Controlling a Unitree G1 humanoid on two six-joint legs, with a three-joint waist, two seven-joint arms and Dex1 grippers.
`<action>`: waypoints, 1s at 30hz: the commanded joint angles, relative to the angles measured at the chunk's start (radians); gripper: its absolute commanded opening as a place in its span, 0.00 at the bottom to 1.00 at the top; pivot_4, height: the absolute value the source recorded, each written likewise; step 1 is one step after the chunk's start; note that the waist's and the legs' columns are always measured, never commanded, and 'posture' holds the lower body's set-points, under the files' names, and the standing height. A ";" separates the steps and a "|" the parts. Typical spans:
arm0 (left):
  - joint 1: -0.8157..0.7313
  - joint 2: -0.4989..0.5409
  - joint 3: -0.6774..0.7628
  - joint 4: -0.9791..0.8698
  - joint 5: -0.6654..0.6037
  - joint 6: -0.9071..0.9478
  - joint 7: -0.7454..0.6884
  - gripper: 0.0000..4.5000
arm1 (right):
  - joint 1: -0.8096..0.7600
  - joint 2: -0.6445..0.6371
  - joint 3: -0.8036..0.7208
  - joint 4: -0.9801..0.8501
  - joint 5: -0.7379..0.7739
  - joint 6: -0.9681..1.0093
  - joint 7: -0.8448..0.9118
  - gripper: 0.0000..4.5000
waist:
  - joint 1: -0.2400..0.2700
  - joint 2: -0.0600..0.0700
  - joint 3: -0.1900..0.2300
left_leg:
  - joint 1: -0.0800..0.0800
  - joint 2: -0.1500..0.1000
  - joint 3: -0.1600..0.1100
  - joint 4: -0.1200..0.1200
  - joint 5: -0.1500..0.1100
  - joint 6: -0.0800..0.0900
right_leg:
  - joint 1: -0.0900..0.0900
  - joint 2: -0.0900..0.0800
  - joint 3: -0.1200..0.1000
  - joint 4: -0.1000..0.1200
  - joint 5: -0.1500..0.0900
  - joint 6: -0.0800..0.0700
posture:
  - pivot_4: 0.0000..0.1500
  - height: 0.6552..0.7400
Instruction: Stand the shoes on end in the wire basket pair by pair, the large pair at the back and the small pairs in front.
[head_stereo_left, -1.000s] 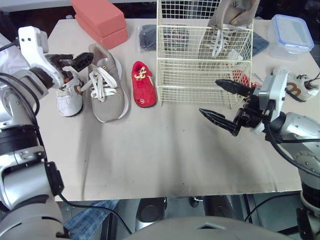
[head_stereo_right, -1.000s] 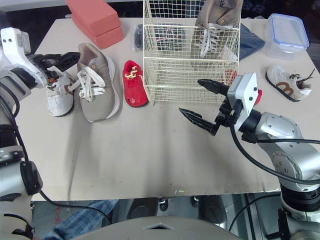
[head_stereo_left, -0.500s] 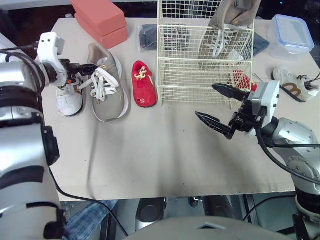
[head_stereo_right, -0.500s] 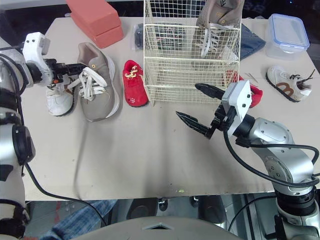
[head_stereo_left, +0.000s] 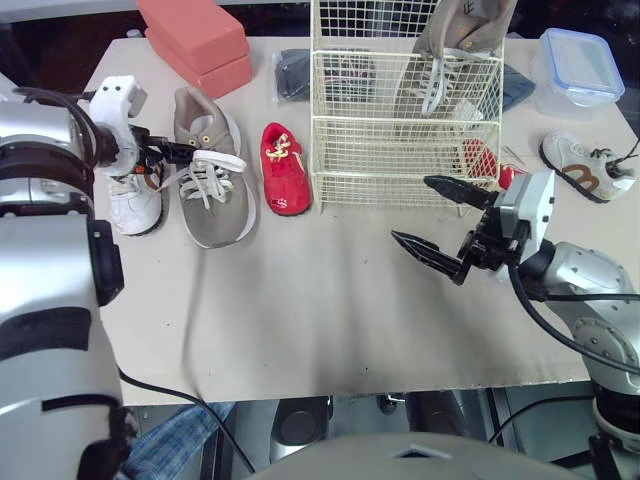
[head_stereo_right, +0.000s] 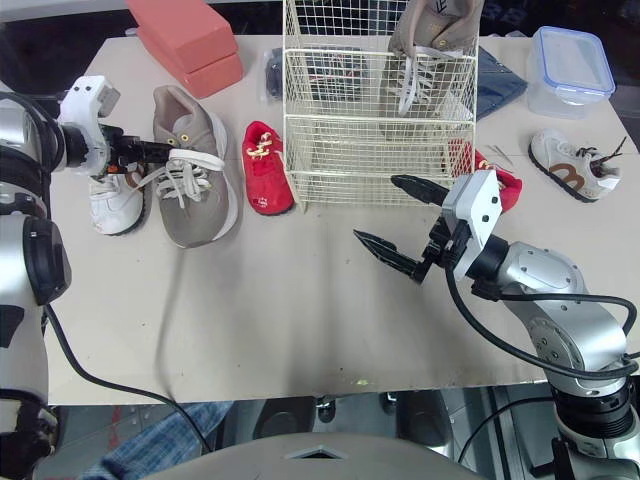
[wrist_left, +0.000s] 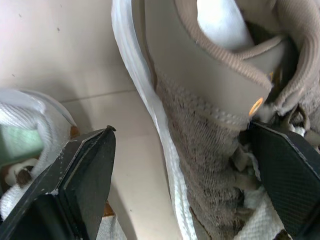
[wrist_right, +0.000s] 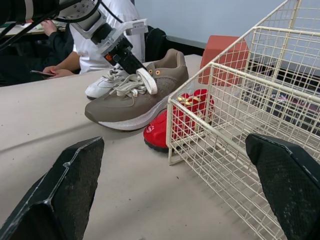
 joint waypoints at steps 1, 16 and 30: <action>0.019 -0.008 -0.013 0.037 0.044 0.028 -0.005 0.72 | 0.006 -0.017 -0.005 -0.043 -0.006 -0.032 0.019 1.00 | -0.001 0.000 0.000 | 0.000 0.000 0.000 0.000 0.000 0.000 | 0.000 0.000 0.000 0.000 0.000 0.000 | 1.00 0.36; 0.034 -0.011 0.030 0.050 0.056 0.064 0.030 0.04 | -0.008 -0.029 0.009 -0.026 -0.058 -0.071 0.045 1.00 | -0.015 0.000 -0.001 | 0.001 0.000 0.001 0.000 0.000 0.000 | 0.000 -0.001 0.001 0.001 0.000 0.000 | 1.00 0.36; -0.013 0.062 0.159 0.021 -0.009 0.110 0.051 0.04 | -0.054 -0.011 0.028 0.022 -0.069 -0.094 0.071 1.00 | -0.025 -0.001 0.000 | 0.001 0.000 0.001 0.000 0.000 0.000 | -0.001 -0.001 0.001 0.001 0.001 -0.001 | 1.00 0.36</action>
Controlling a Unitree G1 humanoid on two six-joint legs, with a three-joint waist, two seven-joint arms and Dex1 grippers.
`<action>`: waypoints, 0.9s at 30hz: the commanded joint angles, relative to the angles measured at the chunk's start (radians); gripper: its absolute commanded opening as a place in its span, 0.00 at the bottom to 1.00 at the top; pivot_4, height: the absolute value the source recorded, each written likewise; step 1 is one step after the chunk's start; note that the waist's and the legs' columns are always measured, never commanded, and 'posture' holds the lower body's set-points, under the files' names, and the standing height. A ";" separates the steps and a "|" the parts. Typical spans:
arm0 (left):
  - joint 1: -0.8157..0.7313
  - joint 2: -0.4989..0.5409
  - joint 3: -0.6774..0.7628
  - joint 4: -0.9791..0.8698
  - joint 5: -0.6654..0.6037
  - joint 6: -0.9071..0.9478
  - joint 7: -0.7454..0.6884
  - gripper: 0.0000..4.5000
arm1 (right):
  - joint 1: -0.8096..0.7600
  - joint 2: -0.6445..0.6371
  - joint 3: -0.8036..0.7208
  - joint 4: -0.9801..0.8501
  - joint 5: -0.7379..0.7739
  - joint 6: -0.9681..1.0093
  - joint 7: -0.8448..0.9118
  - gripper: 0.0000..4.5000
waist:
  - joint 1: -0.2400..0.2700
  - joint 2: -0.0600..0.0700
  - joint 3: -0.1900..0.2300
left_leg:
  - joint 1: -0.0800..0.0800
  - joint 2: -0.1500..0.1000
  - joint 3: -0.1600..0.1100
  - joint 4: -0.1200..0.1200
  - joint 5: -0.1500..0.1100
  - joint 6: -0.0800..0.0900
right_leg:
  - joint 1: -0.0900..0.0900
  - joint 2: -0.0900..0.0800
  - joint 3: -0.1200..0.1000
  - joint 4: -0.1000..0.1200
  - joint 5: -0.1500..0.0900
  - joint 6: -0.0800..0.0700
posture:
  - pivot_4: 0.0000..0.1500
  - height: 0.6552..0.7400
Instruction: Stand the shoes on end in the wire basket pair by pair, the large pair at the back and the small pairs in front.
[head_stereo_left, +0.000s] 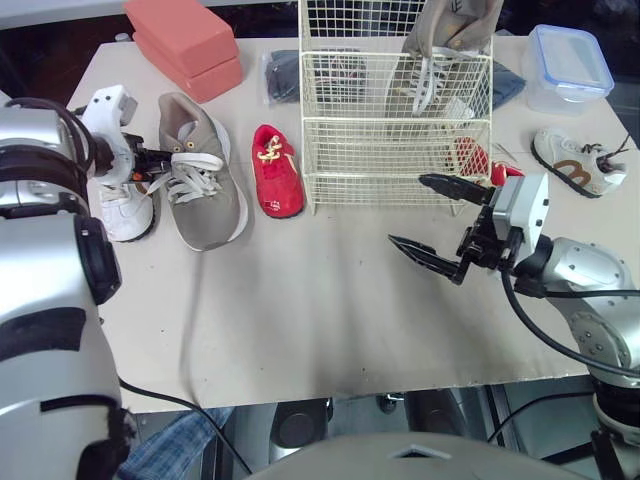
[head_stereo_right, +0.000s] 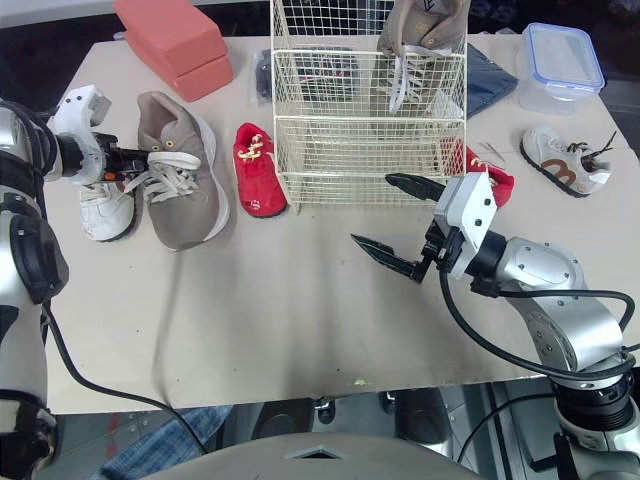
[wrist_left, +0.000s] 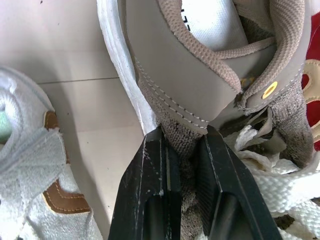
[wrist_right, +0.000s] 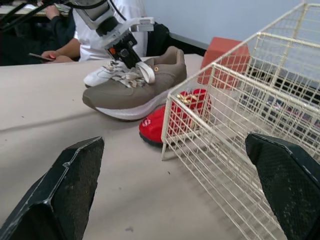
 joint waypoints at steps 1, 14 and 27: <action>-0.027 0.048 0.055 -0.005 -0.030 0.019 0.028 0.04 | -0.019 0.006 -0.008 -0.009 0.008 -0.026 0.009 1.00 | 0.001 -0.001 0.000 | 0.000 0.000 0.000 0.000 0.000 0.000 | 0.000 0.000 0.000 0.000 0.000 -0.001 | 1.00 0.36; -0.070 0.169 0.192 -0.257 -0.149 0.139 0.046 0.04 | -0.085 0.036 -0.055 0.040 0.038 -0.054 0.008 1.00 | 0.008 -0.008 0.004 | -0.003 0.000 -0.002 0.001 0.000 0.000 | -0.001 -0.001 -0.001 0.000 0.001 -0.002 | 1.00 0.36; 0.172 -0.072 0.497 -0.946 -0.396 -0.111 0.268 0.04 | -0.114 0.059 -0.053 0.075 0.016 -0.094 -0.011 1.00 | 0.012 -0.009 0.004 | -0.007 0.000 -0.005 0.011 0.000 0.000 | -0.001 -0.009 -0.002 0.005 0.002 -0.002 | 1.00 0.36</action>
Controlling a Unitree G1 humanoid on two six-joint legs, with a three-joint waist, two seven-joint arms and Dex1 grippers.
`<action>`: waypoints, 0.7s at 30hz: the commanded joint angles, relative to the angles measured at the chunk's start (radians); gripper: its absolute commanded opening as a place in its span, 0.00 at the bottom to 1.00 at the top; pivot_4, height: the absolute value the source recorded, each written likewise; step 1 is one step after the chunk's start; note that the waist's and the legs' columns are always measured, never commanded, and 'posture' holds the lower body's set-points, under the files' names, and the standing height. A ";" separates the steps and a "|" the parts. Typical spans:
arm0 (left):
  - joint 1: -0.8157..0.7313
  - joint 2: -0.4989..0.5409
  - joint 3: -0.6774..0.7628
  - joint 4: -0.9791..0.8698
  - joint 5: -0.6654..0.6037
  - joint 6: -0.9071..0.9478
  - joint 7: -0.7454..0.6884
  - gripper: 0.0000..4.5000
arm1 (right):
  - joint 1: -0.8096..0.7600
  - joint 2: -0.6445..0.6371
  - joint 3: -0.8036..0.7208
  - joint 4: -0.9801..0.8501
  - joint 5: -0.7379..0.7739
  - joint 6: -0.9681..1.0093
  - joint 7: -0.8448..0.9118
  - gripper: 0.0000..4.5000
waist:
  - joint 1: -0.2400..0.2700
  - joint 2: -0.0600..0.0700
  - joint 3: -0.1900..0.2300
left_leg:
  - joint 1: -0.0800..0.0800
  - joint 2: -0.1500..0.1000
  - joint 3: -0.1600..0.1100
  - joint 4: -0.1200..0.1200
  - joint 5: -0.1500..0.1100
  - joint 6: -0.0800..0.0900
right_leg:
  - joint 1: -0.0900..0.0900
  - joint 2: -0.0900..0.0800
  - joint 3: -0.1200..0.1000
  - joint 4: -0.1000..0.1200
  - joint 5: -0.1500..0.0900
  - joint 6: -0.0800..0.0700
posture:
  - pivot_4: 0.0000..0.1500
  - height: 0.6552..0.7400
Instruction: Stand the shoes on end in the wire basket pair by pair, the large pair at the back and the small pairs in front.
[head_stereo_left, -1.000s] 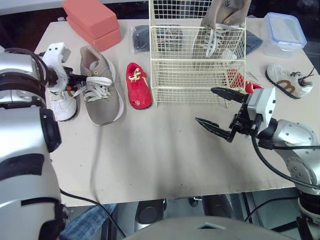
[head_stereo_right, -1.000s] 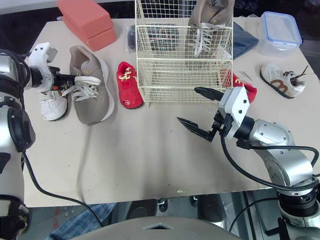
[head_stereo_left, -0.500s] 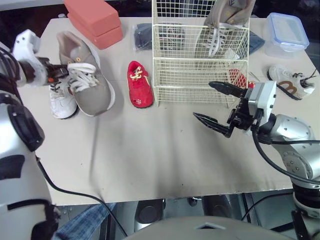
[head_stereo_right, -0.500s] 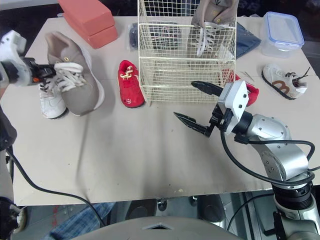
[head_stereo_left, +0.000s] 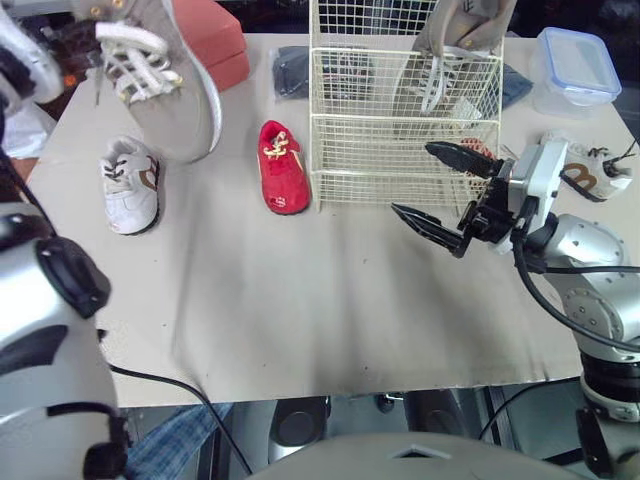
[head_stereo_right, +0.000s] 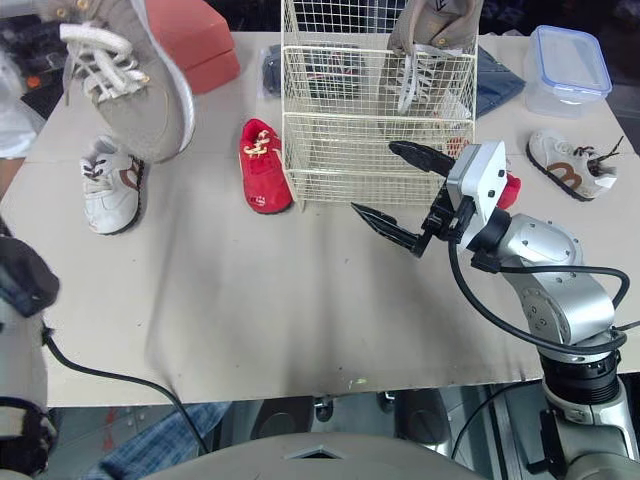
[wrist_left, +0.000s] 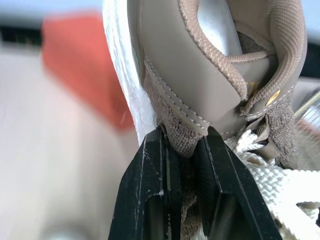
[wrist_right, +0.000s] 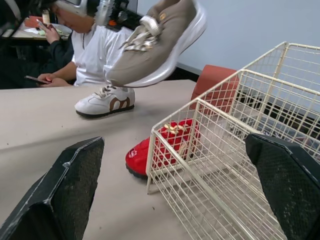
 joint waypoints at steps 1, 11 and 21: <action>0.005 -0.082 0.081 -0.222 -0.108 -0.150 0.041 0.04 | -0.018 0.005 -0.031 -0.016 -0.007 -0.032 -0.018 1.00 | 0.000 0.000 0.000 | -0.001 0.000 -0.001 0.002 0.000 0.000 | 0.000 0.000 -0.001 0.001 0.000 0.000 | 1.00 0.36; 0.110 -0.390 0.060 -0.483 -0.166 -0.500 0.205 0.04 | -0.008 0.011 -0.088 -0.020 -0.026 -0.057 -0.086 1.00 | 0.016 0.000 0.000 | 0.001 -0.001 0.000 0.006 0.000 0.000 | 0.000 0.000 0.001 0.008 0.000 0.000 | 1.00 0.36; -0.013 -0.540 -0.072 -0.293 -0.046 -0.937 0.308 0.04 | 0.005 0.062 -0.124 -0.022 -0.059 -0.107 -0.175 1.00 | 0.019 0.000 0.000 | 0.000 -0.002 0.001 0.006 0.000 0.001 | 0.000 0.004 0.000 0.008 0.000 0.000 | 1.00 0.36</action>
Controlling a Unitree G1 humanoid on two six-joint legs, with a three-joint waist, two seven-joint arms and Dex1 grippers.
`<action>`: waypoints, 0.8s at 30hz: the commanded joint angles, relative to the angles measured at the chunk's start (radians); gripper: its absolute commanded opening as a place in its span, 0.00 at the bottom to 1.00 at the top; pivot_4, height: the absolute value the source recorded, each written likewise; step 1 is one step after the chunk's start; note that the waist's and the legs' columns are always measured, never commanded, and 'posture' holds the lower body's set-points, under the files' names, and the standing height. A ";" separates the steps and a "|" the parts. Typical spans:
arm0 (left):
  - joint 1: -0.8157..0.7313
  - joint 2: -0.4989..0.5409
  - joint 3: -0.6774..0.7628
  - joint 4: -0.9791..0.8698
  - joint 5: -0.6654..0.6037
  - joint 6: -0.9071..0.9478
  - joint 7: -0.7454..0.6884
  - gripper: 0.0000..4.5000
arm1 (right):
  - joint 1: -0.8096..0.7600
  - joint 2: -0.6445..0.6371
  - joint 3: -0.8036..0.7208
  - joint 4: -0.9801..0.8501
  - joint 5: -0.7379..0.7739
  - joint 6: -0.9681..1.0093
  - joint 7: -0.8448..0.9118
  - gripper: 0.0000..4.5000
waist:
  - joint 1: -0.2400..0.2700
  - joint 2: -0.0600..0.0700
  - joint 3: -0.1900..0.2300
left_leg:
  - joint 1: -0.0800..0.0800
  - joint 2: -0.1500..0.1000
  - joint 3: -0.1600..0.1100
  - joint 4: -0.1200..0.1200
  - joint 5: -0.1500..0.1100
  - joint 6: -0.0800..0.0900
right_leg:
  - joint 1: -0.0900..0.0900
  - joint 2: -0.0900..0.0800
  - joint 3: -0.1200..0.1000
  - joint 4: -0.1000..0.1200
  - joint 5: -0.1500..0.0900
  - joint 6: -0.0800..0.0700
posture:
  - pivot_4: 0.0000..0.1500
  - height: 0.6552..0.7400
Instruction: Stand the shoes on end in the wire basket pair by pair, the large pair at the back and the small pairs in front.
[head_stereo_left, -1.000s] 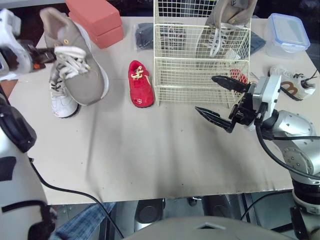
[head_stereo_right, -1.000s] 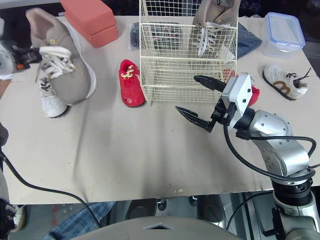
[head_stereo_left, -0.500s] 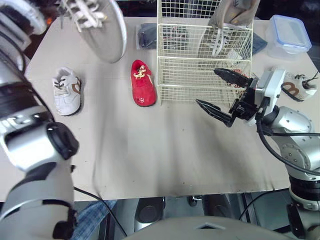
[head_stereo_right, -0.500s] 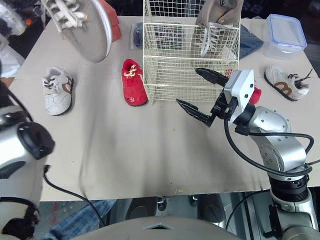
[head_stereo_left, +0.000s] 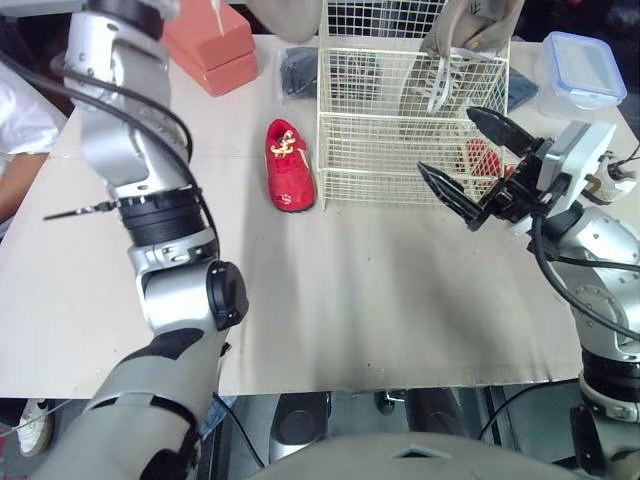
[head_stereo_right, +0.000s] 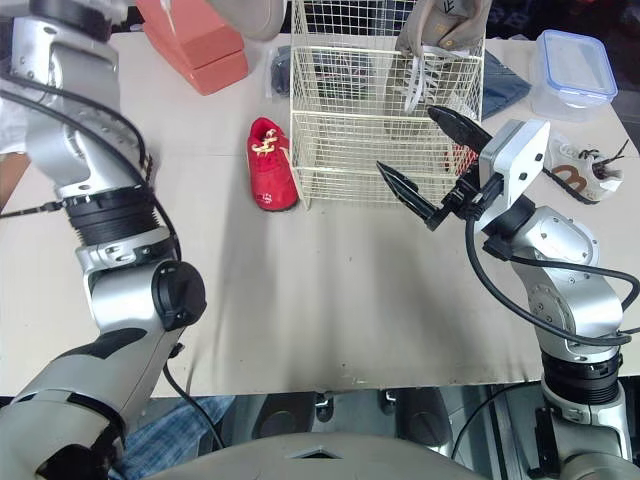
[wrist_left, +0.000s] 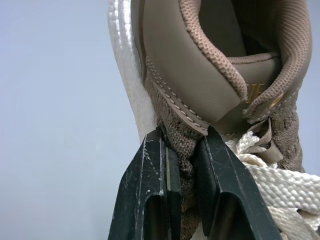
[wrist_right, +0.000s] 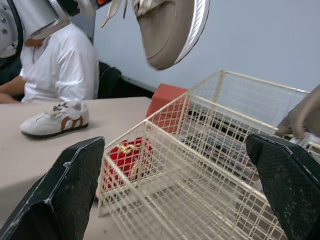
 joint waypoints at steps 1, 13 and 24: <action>-0.074 -0.026 -0.038 0.051 0.027 -0.155 0.028 0.04 | 0.001 0.033 -0.053 -0.027 -0.020 -0.059 -0.062 1.00 | 0.000 0.000 0.000 | 0.000 0.000 0.000 0.000 0.000 0.000 | 0.000 0.000 0.000 0.000 0.000 0.000 | 1.00 0.36; -0.166 -0.152 -0.144 0.463 0.111 -0.539 0.020 0.04 | 0.011 0.089 -0.094 -0.045 -0.076 -0.160 -0.155 1.00 | 0.000 0.000 0.000 | -0.002 0.000 0.001 0.000 0.000 0.000 | 0.000 0.002 -0.002 -0.002 0.000 0.000 | 1.00 0.36; -0.254 -0.169 -0.179 0.743 0.202 -0.758 0.093 0.04 | 0.047 0.092 -0.094 -0.097 -0.093 -0.152 -0.204 1.00 | -0.001 0.000 0.000 | -0.006 0.000 0.000 -0.001 0.000 0.001 | -0.001 0.003 -0.009 -0.006 0.000 0.000 | 1.00 0.36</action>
